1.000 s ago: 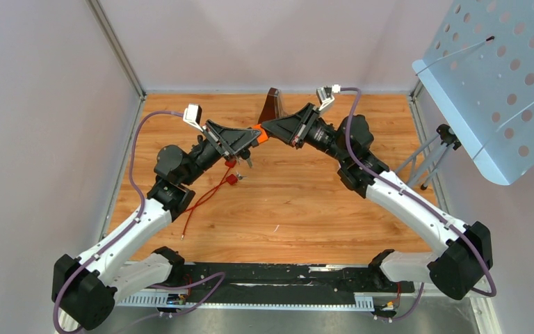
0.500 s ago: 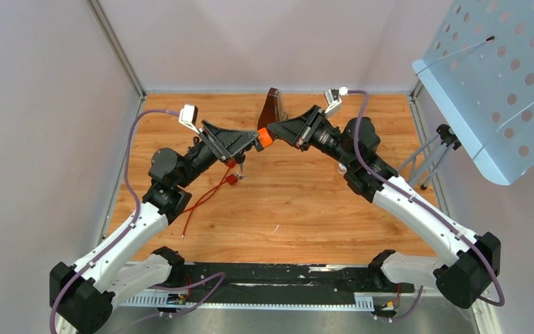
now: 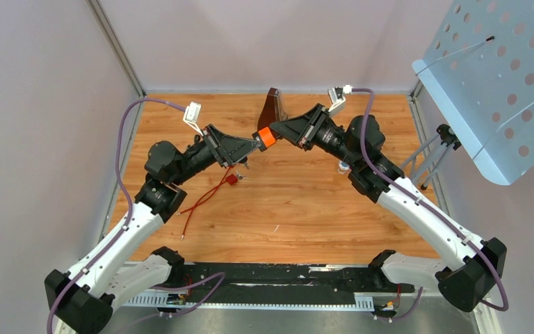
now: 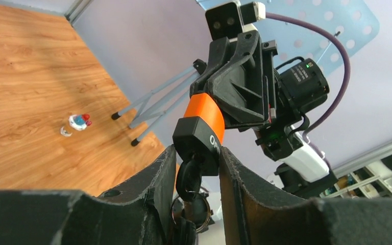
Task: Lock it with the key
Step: Lock the lock.
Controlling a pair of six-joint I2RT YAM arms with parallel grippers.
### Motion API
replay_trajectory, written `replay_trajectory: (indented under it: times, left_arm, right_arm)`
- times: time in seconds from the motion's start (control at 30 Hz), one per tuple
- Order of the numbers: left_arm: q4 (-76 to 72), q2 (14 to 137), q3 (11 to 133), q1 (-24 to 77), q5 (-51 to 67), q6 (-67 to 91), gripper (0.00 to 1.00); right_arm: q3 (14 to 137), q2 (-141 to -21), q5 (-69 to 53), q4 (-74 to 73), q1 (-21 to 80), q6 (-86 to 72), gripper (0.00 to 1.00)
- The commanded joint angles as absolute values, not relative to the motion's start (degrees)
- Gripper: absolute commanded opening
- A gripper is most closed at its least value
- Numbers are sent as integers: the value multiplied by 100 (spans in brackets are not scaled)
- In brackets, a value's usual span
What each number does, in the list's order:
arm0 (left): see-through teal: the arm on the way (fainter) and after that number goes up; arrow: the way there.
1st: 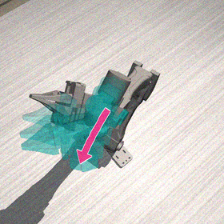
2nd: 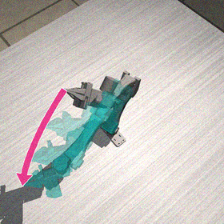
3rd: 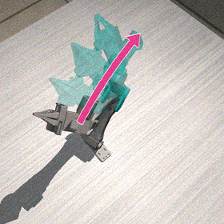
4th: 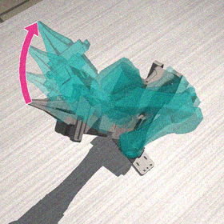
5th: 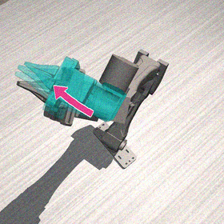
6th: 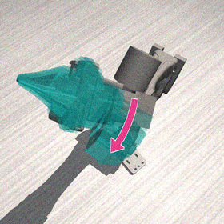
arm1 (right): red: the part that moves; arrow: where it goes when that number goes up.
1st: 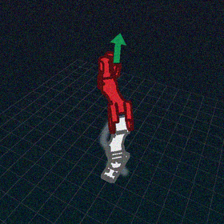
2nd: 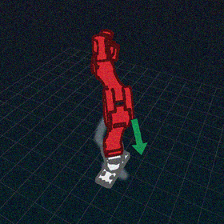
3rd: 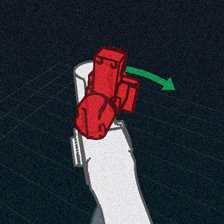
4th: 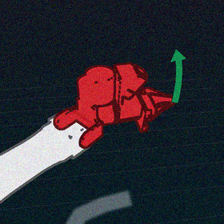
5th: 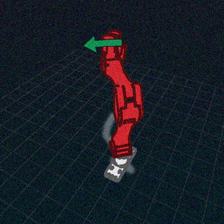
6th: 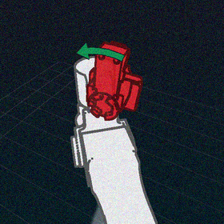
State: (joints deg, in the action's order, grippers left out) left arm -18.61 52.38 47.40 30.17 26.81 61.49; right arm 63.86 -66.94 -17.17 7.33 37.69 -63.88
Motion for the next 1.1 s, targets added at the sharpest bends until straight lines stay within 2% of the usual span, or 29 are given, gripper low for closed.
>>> replay_trajectory:
  times: [0.0,0.1,0.2,0.37,0.43,0.47,0.5,0.7,0.93,1.07]
  left_arm:
    - [-1919,5062,4895,2991,3084,5807,43]
    - [-2009,4997,4803,2955,3197,5799,47]
    - [-2150,4951,4748,2890,3288,5871,48]
    - [-1994,4857,4645,2776,3135,5841,25]
    - [-2032,4792,4549,2743,3062,5868,13]
    - [-2040,4771,4529,2720,3046,5868,3]
    - [-2017,4767,4525,2705,3044,5865,1]
    - [-1750,4647,4449,2536,3107,5639,0]
    - [-1894,4556,4118,2219,3505,5923,0]
    - [-1994,4655,4059,2207,3557,6032,0]
  right_arm:
    - [6693,-6439,-1540,967,3718,-6416,0]
    - [6682,-6367,-1516,997,3710,-6340,0]
    - [6656,-6323,-1599,1044,3709,-6264,0]
    - [6627,-6312,-1668,1072,3709,-6366,0]
    - [6668,-6350,-1712,1076,3709,-6338,0]
    - [6670,-6360,-1714,1073,3709,-6328,0]
    - [6663,-6359,-1702,1073,3713,-6314,0]
    - [6546,-6217,-1472,1113,3614,-6135,0]
    - [5988,-5774,-1251,1803,3216,-6215,0]
    - [6090,-5762,-1118,1425,3199,-6042,0]
